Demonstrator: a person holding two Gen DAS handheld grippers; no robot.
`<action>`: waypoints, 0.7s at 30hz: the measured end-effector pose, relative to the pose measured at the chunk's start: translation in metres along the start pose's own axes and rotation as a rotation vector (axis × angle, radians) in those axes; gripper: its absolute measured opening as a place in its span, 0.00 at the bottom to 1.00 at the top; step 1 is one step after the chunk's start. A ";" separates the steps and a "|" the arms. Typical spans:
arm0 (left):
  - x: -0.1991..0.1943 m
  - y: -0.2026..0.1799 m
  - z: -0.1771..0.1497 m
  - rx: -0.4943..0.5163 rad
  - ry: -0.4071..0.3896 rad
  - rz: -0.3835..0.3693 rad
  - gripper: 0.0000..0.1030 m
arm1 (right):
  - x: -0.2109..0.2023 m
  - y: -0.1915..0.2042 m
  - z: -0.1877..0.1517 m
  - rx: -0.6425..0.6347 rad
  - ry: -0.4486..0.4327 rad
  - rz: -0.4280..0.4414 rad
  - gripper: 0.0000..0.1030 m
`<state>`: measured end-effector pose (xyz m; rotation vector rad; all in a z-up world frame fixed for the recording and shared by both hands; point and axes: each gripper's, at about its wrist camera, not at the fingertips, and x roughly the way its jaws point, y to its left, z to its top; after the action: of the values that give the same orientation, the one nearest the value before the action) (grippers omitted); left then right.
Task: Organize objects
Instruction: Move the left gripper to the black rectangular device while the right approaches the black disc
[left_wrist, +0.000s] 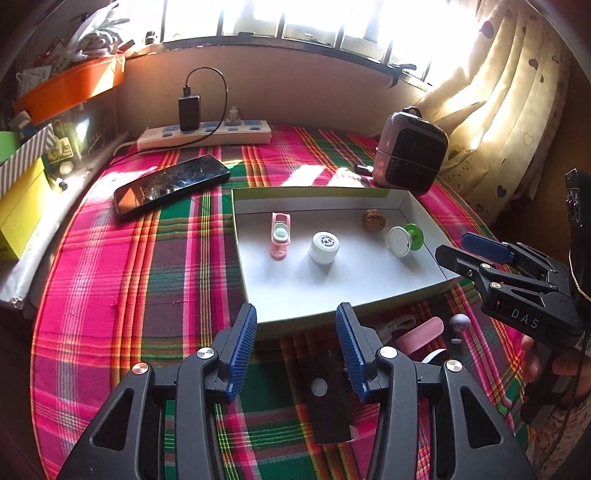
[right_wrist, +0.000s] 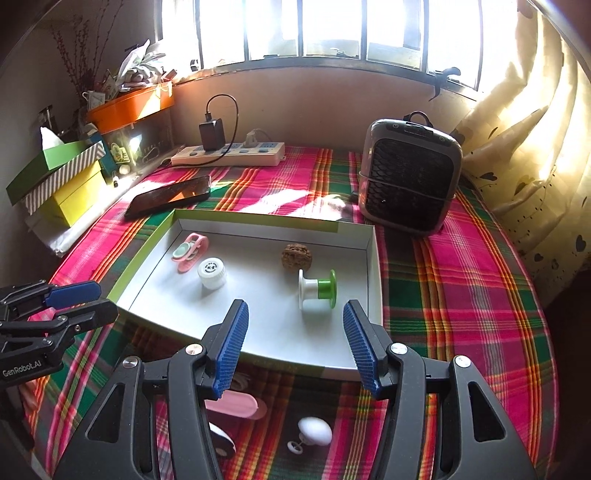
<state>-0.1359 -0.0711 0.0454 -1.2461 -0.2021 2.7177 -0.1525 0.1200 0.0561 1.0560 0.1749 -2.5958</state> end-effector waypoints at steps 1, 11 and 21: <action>0.000 0.000 -0.003 -0.001 0.007 -0.006 0.43 | -0.002 0.000 -0.002 -0.002 -0.003 0.004 0.53; -0.003 -0.013 -0.028 0.021 0.048 -0.062 0.44 | -0.016 0.003 -0.022 0.013 -0.010 0.023 0.58; 0.003 -0.025 -0.044 0.051 0.084 -0.052 0.44 | -0.025 0.004 -0.041 0.020 -0.005 0.035 0.58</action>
<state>-0.1028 -0.0429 0.0196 -1.3188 -0.1527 2.6038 -0.1077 0.1324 0.0445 1.0501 0.1284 -2.5740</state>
